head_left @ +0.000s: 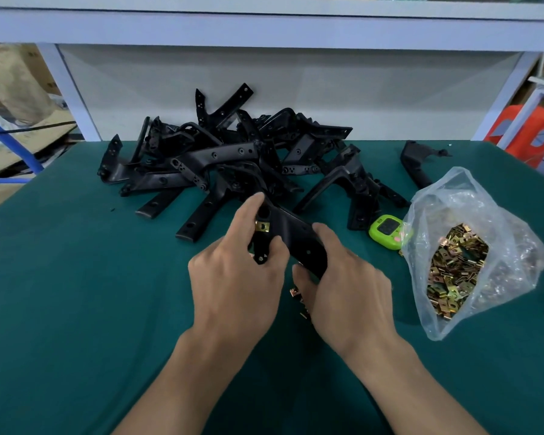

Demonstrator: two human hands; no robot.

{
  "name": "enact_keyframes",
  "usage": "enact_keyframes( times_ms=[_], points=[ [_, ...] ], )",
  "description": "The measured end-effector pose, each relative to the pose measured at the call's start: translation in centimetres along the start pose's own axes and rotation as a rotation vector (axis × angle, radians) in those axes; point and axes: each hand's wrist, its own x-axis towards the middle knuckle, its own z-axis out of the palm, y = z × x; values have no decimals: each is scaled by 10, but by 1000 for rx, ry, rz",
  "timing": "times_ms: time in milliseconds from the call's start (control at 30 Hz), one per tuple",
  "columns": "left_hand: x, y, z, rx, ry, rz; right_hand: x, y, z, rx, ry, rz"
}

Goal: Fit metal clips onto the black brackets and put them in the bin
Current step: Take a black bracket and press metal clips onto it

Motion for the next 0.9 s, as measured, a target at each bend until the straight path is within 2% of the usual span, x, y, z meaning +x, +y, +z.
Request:
enact_keyframes(
  times_ms=[100, 233, 367, 433, 533, 700, 767, 900],
  points=[
    [3, -4, 2, -110, -91, -120, 0, 1, 4, 16, 27, -37],
    [6, -11, 6, -128, -173, -149, 0, 6, 8, 48, -41, -6],
    [7, -20, 7, -145, -205, -110, 5, 15, 9, 39, 20, 76],
    [9, -25, 9, -71, -265, -120, 8, 20, 8, 41, 41, 147],
    [12, -27, 10, 190, -425, -128, 12, 27, 9, 29, 32, 220],
    [12, -28, 9, 145, -592, -67, 14, 32, 10, 174, 112, 282],
    [6, -27, 14, 178, -600, -13, 15, 31, 11, 244, 117, 273],
    [-6, -25, 22, 314, -480, 93, 13, 29, 12, 291, 60, 244]
  ],
)
